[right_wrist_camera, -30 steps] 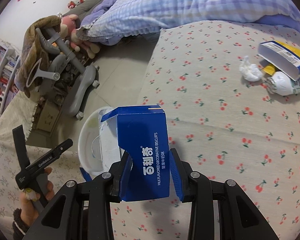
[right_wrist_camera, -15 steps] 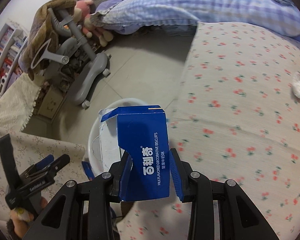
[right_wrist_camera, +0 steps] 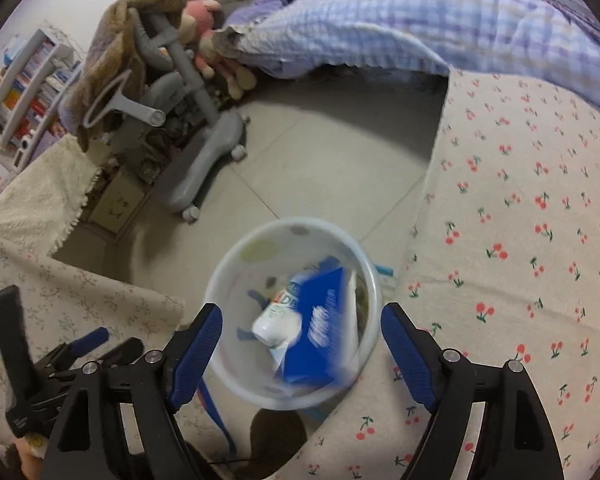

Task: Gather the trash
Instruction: 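Carry both items over the white bin and open both tools to drop them, then grasp the blue-and-white box with the right tool while the left tool grasps the white tissue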

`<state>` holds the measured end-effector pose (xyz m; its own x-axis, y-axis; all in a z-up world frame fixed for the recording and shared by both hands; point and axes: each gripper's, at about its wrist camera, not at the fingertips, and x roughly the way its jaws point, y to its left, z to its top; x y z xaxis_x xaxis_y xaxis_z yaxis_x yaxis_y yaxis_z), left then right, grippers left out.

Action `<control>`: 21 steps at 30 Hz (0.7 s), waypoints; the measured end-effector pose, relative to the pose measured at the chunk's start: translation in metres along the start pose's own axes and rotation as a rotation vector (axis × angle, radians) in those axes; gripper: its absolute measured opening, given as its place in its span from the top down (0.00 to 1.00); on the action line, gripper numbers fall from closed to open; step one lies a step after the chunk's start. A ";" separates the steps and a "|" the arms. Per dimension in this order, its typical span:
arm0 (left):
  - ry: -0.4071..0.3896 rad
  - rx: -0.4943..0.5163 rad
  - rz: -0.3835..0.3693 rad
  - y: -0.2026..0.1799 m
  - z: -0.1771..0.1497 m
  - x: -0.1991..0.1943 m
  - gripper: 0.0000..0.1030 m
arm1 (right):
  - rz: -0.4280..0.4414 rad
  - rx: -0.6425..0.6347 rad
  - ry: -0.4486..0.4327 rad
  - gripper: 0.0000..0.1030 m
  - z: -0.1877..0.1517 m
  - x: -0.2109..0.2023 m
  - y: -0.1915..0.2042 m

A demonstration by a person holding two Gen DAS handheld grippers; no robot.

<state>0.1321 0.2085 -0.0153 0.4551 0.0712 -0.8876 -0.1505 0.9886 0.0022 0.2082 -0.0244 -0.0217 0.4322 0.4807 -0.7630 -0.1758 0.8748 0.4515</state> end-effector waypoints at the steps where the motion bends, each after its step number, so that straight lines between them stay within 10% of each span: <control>1: -0.001 0.000 0.000 0.000 0.000 0.000 0.05 | 0.002 0.002 -0.003 0.19 0.000 -0.003 0.000; 21: -0.002 0.089 -0.087 -0.067 0.000 -0.014 0.05 | -0.200 0.100 -0.055 0.19 -0.012 -0.093 -0.096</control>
<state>0.1358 0.1415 -0.0028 0.4649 -0.0156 -0.8852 -0.0321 0.9989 -0.0344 0.1739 -0.1523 0.0001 0.4980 0.2914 -0.8168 0.0059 0.9407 0.3392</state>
